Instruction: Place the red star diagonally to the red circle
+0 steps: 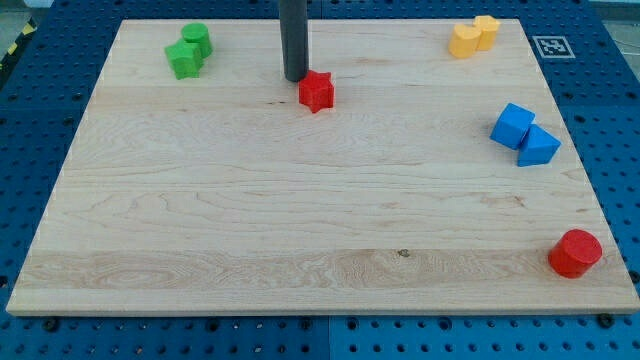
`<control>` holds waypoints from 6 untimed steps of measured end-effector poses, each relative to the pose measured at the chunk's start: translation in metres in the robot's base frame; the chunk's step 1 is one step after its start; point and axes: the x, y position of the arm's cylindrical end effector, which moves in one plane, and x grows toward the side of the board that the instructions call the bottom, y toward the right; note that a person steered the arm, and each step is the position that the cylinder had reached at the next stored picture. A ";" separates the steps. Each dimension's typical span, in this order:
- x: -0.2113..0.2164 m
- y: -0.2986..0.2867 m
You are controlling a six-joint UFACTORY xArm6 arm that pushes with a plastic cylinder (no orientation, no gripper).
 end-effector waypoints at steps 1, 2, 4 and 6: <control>0.014 0.003; 0.020 0.009; 0.013 0.021; 0.033 0.023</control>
